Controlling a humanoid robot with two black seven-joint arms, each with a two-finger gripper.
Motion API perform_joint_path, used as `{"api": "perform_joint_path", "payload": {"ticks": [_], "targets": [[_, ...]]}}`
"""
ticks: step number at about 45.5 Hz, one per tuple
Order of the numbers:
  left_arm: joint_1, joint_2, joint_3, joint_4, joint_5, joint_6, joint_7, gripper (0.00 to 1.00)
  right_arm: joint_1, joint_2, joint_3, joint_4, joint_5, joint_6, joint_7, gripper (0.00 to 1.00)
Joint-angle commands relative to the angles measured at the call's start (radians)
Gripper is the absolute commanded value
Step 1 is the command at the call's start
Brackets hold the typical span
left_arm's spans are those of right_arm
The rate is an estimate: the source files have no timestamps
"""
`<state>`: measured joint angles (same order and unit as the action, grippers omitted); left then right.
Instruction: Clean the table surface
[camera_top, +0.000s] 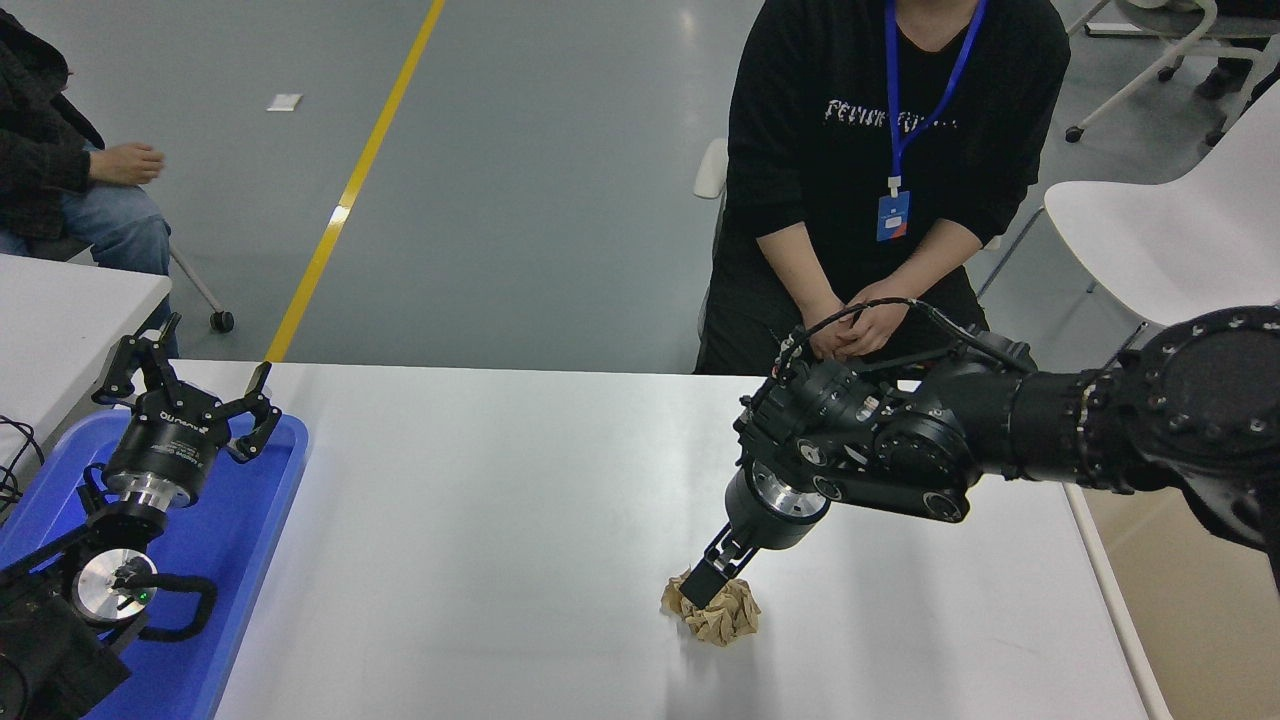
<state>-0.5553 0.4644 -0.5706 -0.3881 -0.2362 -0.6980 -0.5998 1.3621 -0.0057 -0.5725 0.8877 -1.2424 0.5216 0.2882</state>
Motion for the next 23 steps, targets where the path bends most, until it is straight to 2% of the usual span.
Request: {"api": "perform_joint_path", "payload": {"ticks": [1,23], "targets": [[0.0,0.0,0.0,0.0,0.0,0.0,0.0,1.0,-0.075,0.006,0.002,-0.061,-0.014,-0.005,0.0,0.99],[0.0,0.0,0.0,0.0,0.0,0.0,0.0,1.0,-0.146,0.006,0.008,-0.128,-0.014,-0.009,0.0,0.99]]}}
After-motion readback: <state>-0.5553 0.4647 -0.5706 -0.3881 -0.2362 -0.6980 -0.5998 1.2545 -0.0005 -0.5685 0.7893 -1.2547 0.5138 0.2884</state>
